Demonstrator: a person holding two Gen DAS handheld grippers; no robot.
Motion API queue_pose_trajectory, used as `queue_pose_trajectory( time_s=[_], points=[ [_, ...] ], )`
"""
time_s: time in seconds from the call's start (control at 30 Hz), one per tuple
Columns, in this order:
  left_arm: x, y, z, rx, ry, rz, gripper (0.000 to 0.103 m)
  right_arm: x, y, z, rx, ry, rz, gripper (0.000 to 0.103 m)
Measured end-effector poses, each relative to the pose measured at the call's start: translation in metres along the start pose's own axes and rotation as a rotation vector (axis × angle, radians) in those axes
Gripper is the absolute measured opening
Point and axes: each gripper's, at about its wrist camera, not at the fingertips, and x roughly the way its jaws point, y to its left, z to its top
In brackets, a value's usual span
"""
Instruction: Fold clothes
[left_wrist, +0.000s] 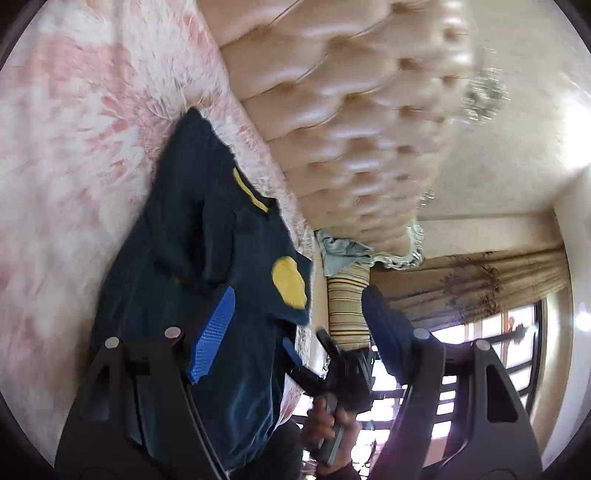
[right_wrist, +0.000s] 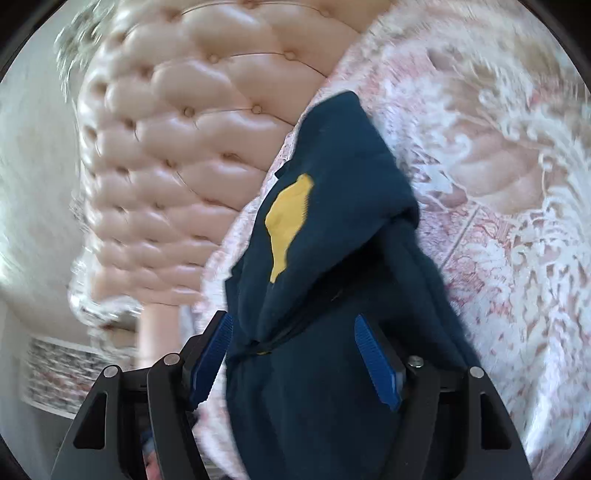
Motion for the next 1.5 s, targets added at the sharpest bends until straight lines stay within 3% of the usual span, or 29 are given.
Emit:
queue_pose_trajectory(
  time_s=[0.07,0.17,0.2,0.27,0.33,0.5,0.57,0.6,0.63,0.87,1.0,1.1,1.2,1.33,1.5],
  points=[
    [0.022,0.002,0.019,0.001,0.030,0.078,0.073,0.001,-0.011,0.006,0.052,-0.010,0.074,0.071],
    [0.049,0.012,0.038,-0.028,0.077,0.183,0.069,0.004,-0.019,0.013,0.081,-0.032,0.089,0.069],
    [0.055,0.015,0.040,-0.040,0.096,0.219,0.062,0.002,-0.020,0.015,0.090,-0.040,0.096,0.069],
    [0.066,0.016,0.041,-0.027,0.127,0.250,0.060,-0.001,-0.021,0.018,0.096,-0.054,0.096,0.069],
    [0.072,0.013,0.042,0.011,0.128,0.328,0.056,-0.009,-0.021,0.022,0.100,-0.085,0.087,0.069],
    [0.086,0.015,0.043,0.029,0.163,0.433,0.052,-0.014,-0.040,0.030,0.192,-0.123,0.165,0.069],
    [0.088,0.012,0.042,0.058,0.180,0.420,0.043,-0.016,-0.046,0.032,0.214,-0.138,0.179,0.069],
    [0.089,0.009,0.042,0.079,0.190,0.421,0.024,-0.017,-0.047,0.033,0.224,-0.148,0.185,0.069],
    [0.089,0.007,0.042,0.099,0.199,0.423,0.012,-0.019,-0.049,0.033,0.237,-0.158,0.192,0.069],
    [0.106,0.011,0.051,0.129,0.245,0.522,0.012,-0.022,-0.051,0.033,0.264,-0.180,0.195,0.067],
    [0.117,0.003,0.049,0.212,0.277,0.521,0.003,-0.025,-0.055,0.029,0.287,-0.205,0.125,0.048],
    [0.099,-0.027,0.055,0.278,0.195,0.476,0.003,-0.027,-0.059,0.026,0.299,-0.224,0.098,0.038],
    [0.068,-0.040,0.067,0.270,0.095,0.451,0.003,-0.029,-0.061,0.023,0.305,-0.239,0.098,0.035],
    [0.060,-0.011,0.070,0.186,0.089,0.469,0.003,-0.031,-0.069,0.017,0.359,-0.274,0.150,0.035],
    [0.062,0.026,0.062,0.097,0.104,0.465,0.003,-0.033,-0.078,0.012,0.444,-0.283,0.276,0.039]
  ],
)
